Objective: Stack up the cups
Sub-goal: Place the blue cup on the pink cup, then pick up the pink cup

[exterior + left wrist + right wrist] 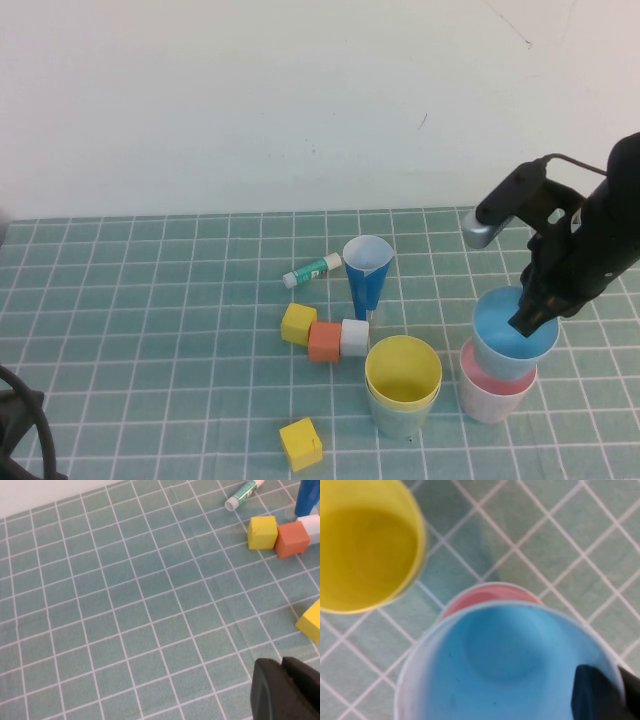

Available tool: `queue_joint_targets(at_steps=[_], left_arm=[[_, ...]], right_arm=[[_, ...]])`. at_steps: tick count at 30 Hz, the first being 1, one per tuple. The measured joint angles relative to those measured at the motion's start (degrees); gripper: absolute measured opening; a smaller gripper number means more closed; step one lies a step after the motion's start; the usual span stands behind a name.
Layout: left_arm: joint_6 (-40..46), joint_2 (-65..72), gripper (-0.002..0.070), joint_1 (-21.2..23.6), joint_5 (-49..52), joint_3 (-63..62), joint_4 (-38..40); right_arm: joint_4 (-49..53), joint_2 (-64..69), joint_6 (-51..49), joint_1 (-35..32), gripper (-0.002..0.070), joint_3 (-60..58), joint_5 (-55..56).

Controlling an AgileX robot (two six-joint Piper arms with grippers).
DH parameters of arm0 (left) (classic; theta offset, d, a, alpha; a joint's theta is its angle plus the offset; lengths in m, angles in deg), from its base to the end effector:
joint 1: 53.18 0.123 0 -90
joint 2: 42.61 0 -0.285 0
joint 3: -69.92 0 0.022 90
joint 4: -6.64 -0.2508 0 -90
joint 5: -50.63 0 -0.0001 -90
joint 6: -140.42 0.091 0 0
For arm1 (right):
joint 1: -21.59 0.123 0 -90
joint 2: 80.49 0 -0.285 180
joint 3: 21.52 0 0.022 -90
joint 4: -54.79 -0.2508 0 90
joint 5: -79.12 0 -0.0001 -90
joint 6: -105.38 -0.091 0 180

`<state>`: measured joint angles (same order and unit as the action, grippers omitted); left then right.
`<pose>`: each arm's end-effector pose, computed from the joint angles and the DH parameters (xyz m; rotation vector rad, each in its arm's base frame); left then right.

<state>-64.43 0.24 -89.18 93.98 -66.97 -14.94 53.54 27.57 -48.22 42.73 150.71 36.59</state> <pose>0.1023 -0.0459 0.3031 0.3805 2.1674 -0.1546 0.3326 0.1301 0.2199 -1.0971 2.5364 0.0004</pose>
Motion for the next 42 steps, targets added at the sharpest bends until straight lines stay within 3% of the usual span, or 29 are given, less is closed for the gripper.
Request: queue_joint_targets(at_steps=[9, 12, 18, 21, 26, 33, 35, 37, 39, 42], left_arm=[[0.00, 0.00, -0.0001, 0.00, -0.13, 0.00, 0.00], [0.00, 0.00, -0.0001, 0.00, -0.13, 0.00, 0.00], [0.00, 0.00, -0.0001, 0.00, -0.13, 0.00, 0.00], [0.00, 0.00, -0.0001, 0.00, -0.13, 0.00, 0.00], [0.00, 0.00, -0.0001, 0.00, -0.13, 0.00, 0.00], [0.00, 0.00, -0.0001, 0.00, -0.13, 0.00, 0.00], [0.00, 0.00, -0.0001, 0.00, -0.13, 0.00, 0.00], [0.00, 0.00, -0.0001, 0.00, -0.13, 0.00, 0.00], [0.00, 0.00, -0.0001, 0.00, -0.13, 0.00, 0.00], [0.00, 0.00, -0.0001, 0.00, -0.13, 0.00, 0.00]], right_arm=[[2.91, 2.16, -4.16, 0.00, 0.0040, 0.00, 0.35], [2.42, 3.02, -4.43, 0.00, 0.0125, 0.00, 0.57], [2.26, 3.45, -8.94, -0.30, 0.0381, 0.00, 0.80], [2.16, 3.45, -10.77, -1.14, 0.0422, 0.00, 0.80], [1.25, 5.36, -11.53, -1.68, 0.0433, 0.00, 0.80], [-0.17, 12.78, -11.07, -1.68, 0.0412, 0.00, 1.25], [-0.90, 14.81, -8.74, -1.68, 0.0323, 0.00, 1.13], [-1.96, 15.83, -6.66, -1.68, 0.0169, 0.00, 0.91], [-2.44, 15.85, -5.67, -1.68, 0.0074, 0.00, 0.78], [-2.44, 13.80, -5.31, -1.68, 0.0045, 0.00, 0.45]])
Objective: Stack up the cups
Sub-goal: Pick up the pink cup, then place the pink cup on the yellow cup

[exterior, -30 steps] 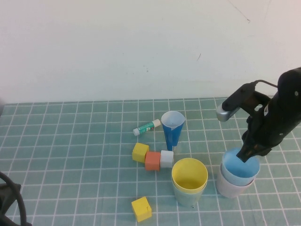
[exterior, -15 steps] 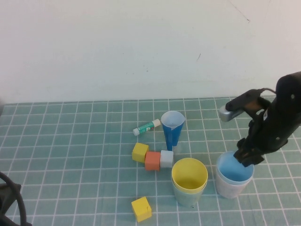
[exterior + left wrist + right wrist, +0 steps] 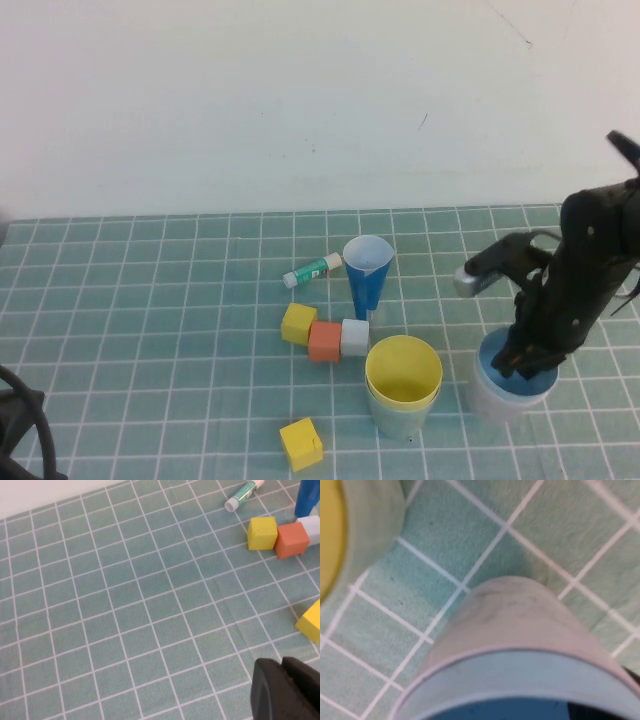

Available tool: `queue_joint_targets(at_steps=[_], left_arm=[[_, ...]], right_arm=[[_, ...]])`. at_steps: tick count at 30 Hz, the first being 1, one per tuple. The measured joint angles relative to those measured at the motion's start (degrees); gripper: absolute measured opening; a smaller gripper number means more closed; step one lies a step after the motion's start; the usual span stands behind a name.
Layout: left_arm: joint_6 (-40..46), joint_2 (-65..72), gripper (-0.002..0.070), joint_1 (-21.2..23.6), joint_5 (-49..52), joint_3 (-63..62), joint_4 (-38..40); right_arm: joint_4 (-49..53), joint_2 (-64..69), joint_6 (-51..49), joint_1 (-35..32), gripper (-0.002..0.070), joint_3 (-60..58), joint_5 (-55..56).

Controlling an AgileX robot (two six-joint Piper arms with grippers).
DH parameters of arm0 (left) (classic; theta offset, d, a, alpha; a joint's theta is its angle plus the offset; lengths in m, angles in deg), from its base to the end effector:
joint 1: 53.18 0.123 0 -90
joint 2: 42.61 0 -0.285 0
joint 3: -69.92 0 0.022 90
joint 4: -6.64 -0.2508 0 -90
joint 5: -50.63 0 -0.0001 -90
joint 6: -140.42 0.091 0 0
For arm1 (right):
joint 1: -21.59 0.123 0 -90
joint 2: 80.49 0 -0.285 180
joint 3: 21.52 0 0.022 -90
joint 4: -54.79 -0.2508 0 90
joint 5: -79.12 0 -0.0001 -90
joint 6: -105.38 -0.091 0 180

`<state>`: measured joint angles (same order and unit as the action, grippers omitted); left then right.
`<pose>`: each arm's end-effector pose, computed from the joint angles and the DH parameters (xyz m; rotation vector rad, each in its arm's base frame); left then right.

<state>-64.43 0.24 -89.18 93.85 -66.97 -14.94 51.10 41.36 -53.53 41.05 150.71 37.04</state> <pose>0.1024 -0.0460 0.3032 0.3807 2.1654 -0.1560 0.3482 0.1272 0.1321 -0.9750 2.8323 0.0667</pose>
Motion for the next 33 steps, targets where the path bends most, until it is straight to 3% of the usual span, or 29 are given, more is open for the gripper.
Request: queue_joint_targets(at_steps=[8, 13, 21, 33], left_arm=[[0.00, 0.00, -0.0001, 0.00, 0.97, 0.00, 0.00], [0.00, 0.00, -0.0001, 0.00, 2.21, 0.00, 0.00], [0.00, 0.00, -0.0001, 0.00, 4.67, 0.00, 0.00], [0.00, 0.00, -0.0001, 0.00, 9.52, 0.00, 0.00]], right_arm=[[0.00, -18.09, 2.34, 0.31, 0.0043, 0.28, -5.83], [-0.21, -24.00, 3.70, 4.14, 0.0043, 2.76, -10.35], [-0.91, -17.43, 4.91, 11.50, 0.0043, 10.27, -12.97], [-2.21, -4.83, 4.95, 11.91, 0.0043, 16.81, -16.48]])
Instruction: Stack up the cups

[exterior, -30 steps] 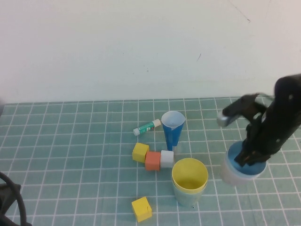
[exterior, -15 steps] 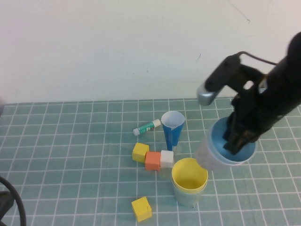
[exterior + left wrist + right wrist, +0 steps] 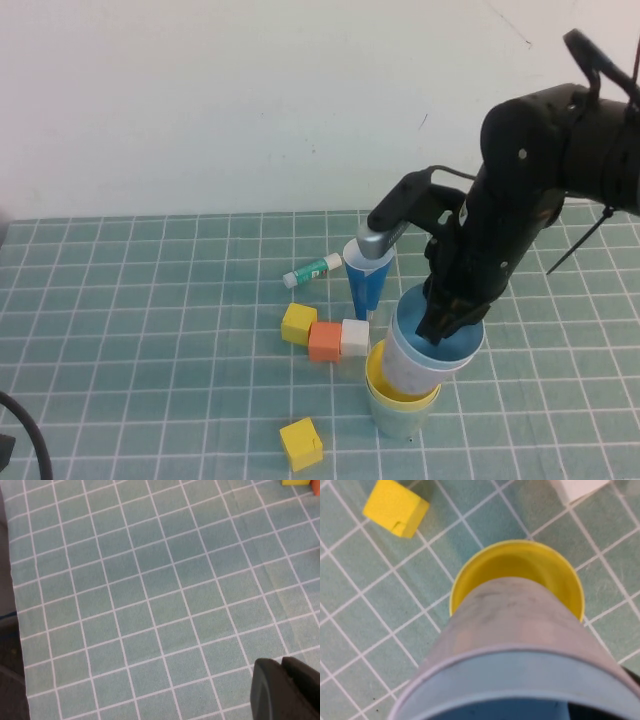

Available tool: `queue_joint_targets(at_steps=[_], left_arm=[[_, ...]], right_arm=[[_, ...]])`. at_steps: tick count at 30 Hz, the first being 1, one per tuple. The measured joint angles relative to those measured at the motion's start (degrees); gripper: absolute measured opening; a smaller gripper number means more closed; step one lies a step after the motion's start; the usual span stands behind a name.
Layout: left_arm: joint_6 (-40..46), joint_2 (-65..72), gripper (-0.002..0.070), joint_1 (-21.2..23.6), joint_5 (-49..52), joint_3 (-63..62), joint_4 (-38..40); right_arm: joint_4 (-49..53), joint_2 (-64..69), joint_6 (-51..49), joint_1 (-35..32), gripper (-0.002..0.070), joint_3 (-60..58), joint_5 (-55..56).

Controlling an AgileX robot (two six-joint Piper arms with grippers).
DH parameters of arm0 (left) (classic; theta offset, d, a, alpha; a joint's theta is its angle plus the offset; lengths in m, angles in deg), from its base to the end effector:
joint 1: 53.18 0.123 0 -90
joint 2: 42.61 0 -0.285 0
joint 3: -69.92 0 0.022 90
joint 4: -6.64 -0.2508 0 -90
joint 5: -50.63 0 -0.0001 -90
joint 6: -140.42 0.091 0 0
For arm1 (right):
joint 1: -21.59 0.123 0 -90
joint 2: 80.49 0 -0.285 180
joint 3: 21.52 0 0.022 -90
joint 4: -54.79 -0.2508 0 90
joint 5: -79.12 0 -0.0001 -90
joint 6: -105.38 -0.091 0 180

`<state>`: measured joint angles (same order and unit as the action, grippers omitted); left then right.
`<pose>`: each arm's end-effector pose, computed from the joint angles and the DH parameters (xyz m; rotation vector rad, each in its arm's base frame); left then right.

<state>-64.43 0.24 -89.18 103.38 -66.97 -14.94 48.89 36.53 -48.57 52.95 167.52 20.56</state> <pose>0.0960 -0.0368 0.2931 0.3624 2.3126 -0.0526 0.3340 0.2129 0.2323 -1.3409 2.5799 0.1528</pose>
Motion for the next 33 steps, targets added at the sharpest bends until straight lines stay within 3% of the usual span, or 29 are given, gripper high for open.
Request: queue_joint_targets(at_steps=[4, 10, 13, 16, 23, 33], left_arm=[[0.00, 0.00, -0.0001, 0.00, 0.23, 0.00, 0.00], [0.00, 0.00, -0.0001, 0.00, 0.23, 0.00, 0.10], [0.00, 0.00, -0.0001, 0.00, -0.14, 0.00, 0.19], [0.26, -0.44, -0.0001, 0.00, -2.21, 0.00, 1.01], [4.38, -6.96, -0.0001, 0.00, -10.69, 0.00, 5.78], [6.65, -15.86, -0.0001, 0.00, -19.28, 8.57, 9.80]], right_arm=[[-0.12, 1.72, 0.00, 0.00, 0.0069, 0.09, 0.64], [-0.49, 2.12, 0.00, 0.00, 0.0249, 0.38, 2.96], [-0.62, 2.01, -0.59, 0.00, 0.0272, 1.16, 2.96], [-1.60, -0.01, 0.13, 0.00, 0.0233, 1.26, 2.83], [-14.07, -15.36, 10.70, 0.13, 0.0027, -9.16, 14.40], [-29.35, -44.14, 26.60, 0.17, -0.0001, -34.75, 31.04]])
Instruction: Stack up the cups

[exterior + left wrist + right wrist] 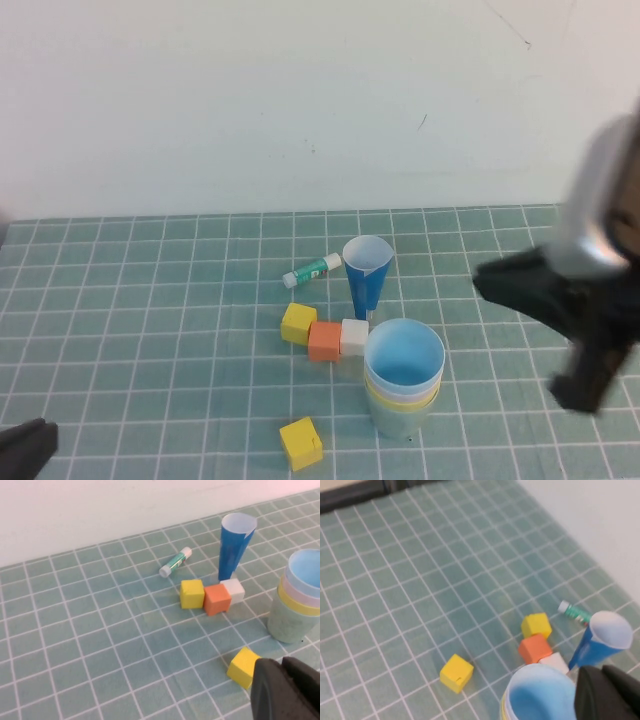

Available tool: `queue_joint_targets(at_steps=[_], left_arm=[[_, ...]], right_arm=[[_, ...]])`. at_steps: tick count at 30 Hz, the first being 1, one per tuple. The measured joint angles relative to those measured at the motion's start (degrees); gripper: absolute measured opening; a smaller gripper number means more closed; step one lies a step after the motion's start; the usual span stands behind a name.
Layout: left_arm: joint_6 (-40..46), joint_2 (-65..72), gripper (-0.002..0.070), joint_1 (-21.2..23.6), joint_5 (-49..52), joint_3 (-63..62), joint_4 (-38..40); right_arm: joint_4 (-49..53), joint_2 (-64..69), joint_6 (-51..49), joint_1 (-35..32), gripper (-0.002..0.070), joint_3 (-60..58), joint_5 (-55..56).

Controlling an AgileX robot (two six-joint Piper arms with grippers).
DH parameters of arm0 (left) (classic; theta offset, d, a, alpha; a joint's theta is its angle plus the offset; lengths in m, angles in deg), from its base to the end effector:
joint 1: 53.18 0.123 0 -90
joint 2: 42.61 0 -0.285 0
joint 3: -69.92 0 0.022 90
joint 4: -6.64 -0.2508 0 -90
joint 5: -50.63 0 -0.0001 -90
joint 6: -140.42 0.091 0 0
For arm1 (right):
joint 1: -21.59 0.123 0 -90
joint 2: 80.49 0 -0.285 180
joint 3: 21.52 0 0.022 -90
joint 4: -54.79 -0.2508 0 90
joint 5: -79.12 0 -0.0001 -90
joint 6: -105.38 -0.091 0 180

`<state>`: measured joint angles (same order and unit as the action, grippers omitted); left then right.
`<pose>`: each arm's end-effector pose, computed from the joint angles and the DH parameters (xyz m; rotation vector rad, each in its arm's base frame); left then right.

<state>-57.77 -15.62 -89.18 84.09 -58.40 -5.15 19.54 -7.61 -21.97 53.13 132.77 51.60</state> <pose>0.0640 -0.0338 0.2899 0.3968 1.9256 -0.4010 0.1935 0.1473 0.3336 -1.0758 1.8342 0.3998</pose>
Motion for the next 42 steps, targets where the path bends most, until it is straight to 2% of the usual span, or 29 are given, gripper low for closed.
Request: queue_joint_targets(at_steps=[7, 13, 32, 35, 42], left_arm=[[0.00, -1.14, -0.0001, 0.00, -6.30, 5.08, 0.47], [0.00, -1.14, -0.0001, 0.00, -5.63, 5.55, 0.47], [0.00, -1.14, -0.0001, 0.00, -4.82, 5.55, 0.58], [0.00, -1.14, -0.0001, 0.00, -4.82, 5.55, 0.58], [0.24, -1.14, -0.0001, 0.00, -4.82, 5.55, 0.58]], right_arm=[[-3.83, -18.92, 6.42, 0.00, -0.0001, -11.99, 1.75], [-5.50, -30.06, 8.26, 0.00, -0.0001, -18.45, 1.75], [-5.73, -32.20, 7.70, 0.00, -0.0001, -22.18, 1.51], [-5.73, -32.20, 7.15, 0.00, -0.0001, -24.11, 5.22], [-2.72, -34.37, 4.80, 0.00, -0.0001, -34.04, 22.30]])
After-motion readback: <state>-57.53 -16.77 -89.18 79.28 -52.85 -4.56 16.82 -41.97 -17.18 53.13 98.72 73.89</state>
